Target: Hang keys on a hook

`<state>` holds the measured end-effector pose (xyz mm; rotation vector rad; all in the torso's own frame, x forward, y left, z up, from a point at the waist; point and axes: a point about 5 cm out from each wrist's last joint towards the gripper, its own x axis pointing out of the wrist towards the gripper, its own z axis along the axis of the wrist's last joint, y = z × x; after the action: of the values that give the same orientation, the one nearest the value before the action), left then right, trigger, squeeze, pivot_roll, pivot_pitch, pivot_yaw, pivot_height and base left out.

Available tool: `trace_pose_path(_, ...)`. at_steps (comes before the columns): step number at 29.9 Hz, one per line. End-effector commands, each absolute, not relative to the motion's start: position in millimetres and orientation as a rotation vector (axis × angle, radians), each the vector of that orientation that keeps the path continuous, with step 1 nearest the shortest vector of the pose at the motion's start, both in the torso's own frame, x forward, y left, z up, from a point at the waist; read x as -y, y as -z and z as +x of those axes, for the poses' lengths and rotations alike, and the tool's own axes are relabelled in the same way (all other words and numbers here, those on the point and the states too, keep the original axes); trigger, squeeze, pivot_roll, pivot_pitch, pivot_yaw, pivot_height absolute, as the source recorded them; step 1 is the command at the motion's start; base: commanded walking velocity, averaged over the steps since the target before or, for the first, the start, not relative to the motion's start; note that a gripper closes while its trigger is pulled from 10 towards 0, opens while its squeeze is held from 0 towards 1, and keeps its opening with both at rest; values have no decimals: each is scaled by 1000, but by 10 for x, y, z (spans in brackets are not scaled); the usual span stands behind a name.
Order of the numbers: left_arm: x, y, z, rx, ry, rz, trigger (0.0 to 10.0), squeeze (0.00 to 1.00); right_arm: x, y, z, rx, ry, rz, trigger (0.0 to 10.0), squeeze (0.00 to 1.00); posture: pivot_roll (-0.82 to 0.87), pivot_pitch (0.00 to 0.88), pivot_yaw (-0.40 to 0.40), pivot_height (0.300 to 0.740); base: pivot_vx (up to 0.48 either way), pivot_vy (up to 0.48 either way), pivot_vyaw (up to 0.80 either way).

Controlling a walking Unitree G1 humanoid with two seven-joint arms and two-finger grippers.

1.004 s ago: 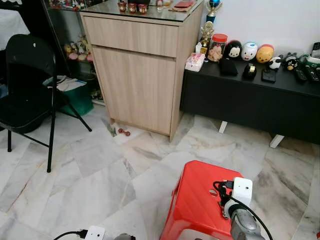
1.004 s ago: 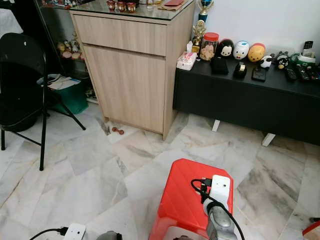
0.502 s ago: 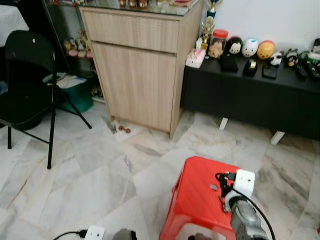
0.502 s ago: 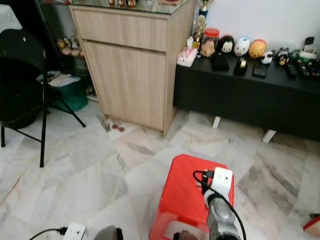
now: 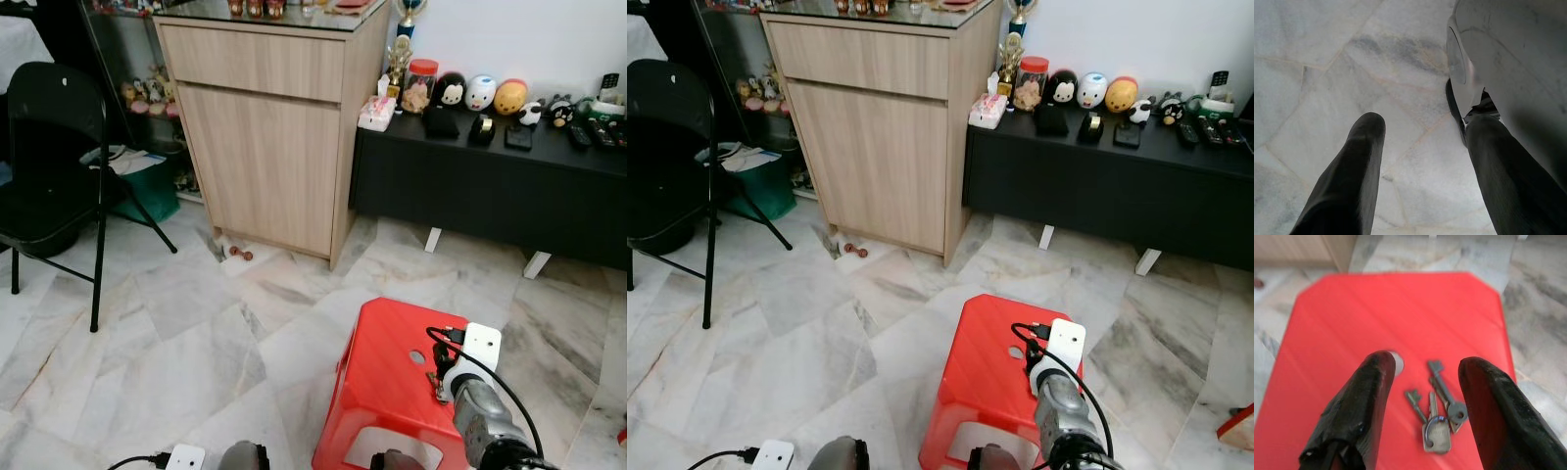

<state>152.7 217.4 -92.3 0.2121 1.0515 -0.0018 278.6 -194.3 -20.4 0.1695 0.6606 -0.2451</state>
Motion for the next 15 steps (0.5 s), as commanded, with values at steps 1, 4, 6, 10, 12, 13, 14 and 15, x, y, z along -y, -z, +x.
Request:
trace_pose_path(1,-2155,962,1435,-1078,20,208,10000,0,1944,166,2838,-667,243,150,10000,0,26,14,-45,629,0,0,0)
trace_pose_path(4,-2176,963,1412,-1073,19,209,10000,0,1919,110,2899,-631,231,172,10000,0,26,28,-48,629,0,0,0)
trace_pose_path(6,-2194,966,1386,-1070,17,211,10000,0,1886,87,2929,-622,210,160,10000,0,25,43,-48,629,0,0,0)
trace_pose_path(10,-2208,987,1309,-1079,15,216,10000,0,1906,141,2868,-646,222,138,10000,0,32,87,-51,629,0,0,0)
trace_pose_path(12,-2208,988,1297,-1070,15,209,10000,0,1957,151,2846,-647,248,139,10000,0,28,110,-54,629,0,0,0)
trace_pose_path(13,-2208,988,1297,-1070,15,209,10000,0,1957,151,2846,-647,248,139,10000,0,28,110,-54,629,0,0,0)
trace_pose_path(14,-2211,976,1321,-1054,8,199,10000,0,1982,142,2849,-638,258,142,10000,0,25,130,-57,629,0,0,0)
trace_pose_path(15,-2212,973,1325,-1047,6,196,10000,0,1992,139,2849,-634,260,143,10000,0,25,139,-58,629,0,0,0)
